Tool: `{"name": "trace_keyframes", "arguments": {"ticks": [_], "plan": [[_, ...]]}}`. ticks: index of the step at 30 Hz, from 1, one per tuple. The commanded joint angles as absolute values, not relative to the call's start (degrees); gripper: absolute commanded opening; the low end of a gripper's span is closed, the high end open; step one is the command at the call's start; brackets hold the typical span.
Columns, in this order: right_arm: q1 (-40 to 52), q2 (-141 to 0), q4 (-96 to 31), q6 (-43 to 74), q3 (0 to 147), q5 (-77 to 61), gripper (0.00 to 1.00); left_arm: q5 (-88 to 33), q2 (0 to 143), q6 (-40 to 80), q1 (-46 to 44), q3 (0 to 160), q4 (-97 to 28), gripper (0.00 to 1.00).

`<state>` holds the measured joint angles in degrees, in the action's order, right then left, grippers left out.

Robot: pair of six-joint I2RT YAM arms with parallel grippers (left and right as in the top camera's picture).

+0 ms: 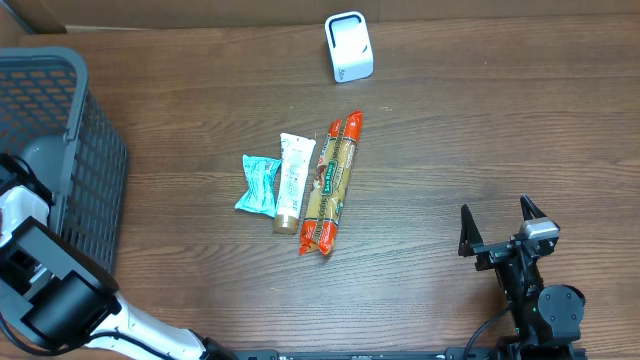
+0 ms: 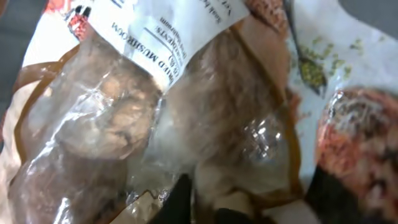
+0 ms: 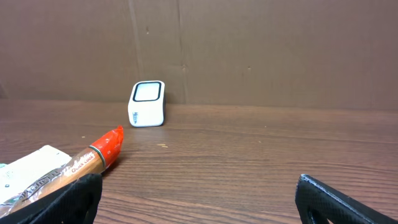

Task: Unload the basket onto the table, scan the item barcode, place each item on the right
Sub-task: 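Grasp the clear bread bag in the basket with the left gripper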

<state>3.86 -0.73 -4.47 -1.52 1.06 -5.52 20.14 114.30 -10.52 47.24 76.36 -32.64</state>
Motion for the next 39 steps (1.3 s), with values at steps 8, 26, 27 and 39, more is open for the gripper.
{"name": "trace_keyframes", "arguments": {"ticks": [8,26,27,39], "plan": [[4.21,-0.16,-4.16,-1.76,0.45,-4.99,1.0,14.96,117.23,-1.85,47.68,80.05,-41.91,0.04],[4.21,-0.16,-4.16,-1.76,0.45,-4.99,1.0,9.45,111.2,1.8,47.97,101.67,-65.14,0.04],[4.21,-0.16,-4.16,-1.76,0.45,-4.99,1.0,10.85,111.22,1.83,47.97,101.67,-65.69,0.04],[4.21,-0.16,-4.16,-1.76,0.45,-4.99,1.0,18.63,111.2,7.77,47.99,101.75,-67.24,0.04]]}}
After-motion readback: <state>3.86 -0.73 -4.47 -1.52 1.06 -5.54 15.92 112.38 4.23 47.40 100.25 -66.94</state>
